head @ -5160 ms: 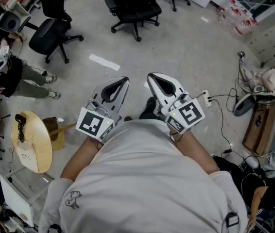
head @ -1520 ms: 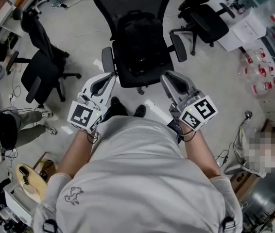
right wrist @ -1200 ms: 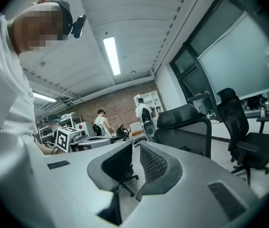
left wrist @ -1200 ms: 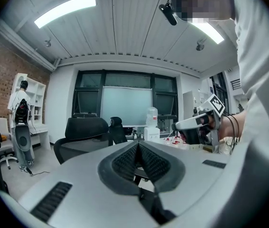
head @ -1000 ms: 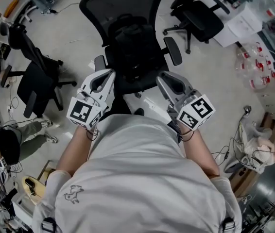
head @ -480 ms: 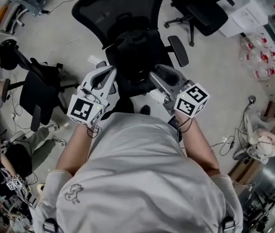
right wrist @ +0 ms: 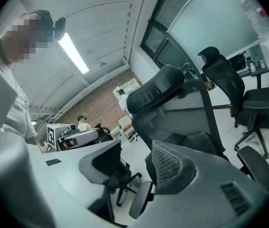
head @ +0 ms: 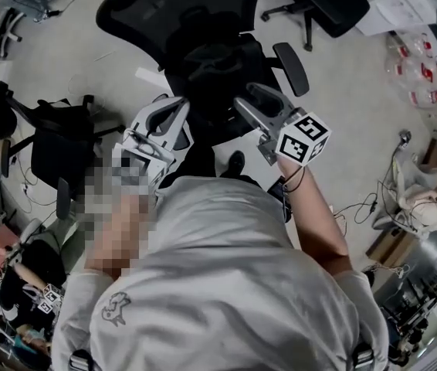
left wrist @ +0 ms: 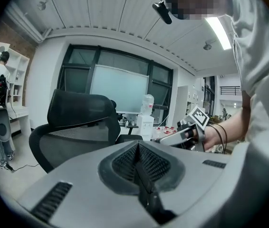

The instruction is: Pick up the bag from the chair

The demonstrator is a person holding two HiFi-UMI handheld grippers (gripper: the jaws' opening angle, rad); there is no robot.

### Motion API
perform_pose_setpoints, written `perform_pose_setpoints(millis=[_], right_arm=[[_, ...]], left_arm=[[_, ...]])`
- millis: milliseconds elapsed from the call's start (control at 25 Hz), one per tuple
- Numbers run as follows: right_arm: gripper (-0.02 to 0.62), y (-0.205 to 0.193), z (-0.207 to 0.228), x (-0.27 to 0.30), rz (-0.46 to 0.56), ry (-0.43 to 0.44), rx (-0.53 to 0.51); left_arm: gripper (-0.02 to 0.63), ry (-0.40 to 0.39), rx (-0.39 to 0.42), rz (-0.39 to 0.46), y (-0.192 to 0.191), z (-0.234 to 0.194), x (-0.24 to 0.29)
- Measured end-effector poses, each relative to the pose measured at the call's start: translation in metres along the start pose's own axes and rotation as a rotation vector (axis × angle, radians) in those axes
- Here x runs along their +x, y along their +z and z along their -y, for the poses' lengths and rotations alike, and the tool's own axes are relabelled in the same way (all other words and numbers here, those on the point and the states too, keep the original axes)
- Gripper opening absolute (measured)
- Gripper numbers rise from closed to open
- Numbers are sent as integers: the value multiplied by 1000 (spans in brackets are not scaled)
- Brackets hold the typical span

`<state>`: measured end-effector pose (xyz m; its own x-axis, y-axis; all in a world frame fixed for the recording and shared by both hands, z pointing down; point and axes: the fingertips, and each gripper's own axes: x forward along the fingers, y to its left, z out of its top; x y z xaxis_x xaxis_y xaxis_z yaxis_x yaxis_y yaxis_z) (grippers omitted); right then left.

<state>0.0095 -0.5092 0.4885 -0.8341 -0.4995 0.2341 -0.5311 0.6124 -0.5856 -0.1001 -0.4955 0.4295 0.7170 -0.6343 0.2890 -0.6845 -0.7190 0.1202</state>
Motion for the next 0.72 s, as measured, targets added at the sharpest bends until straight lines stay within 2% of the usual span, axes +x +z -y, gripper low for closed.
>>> perform_pose_setpoints(millis=[320, 720], right_arm=[[204, -18, 56, 45, 4, -44, 130], [215, -23, 82, 86, 35, 18, 244]], left_arm=[[11, -40, -25, -58, -18, -34, 16], [11, -59, -35, -98, -31, -60, 31]])
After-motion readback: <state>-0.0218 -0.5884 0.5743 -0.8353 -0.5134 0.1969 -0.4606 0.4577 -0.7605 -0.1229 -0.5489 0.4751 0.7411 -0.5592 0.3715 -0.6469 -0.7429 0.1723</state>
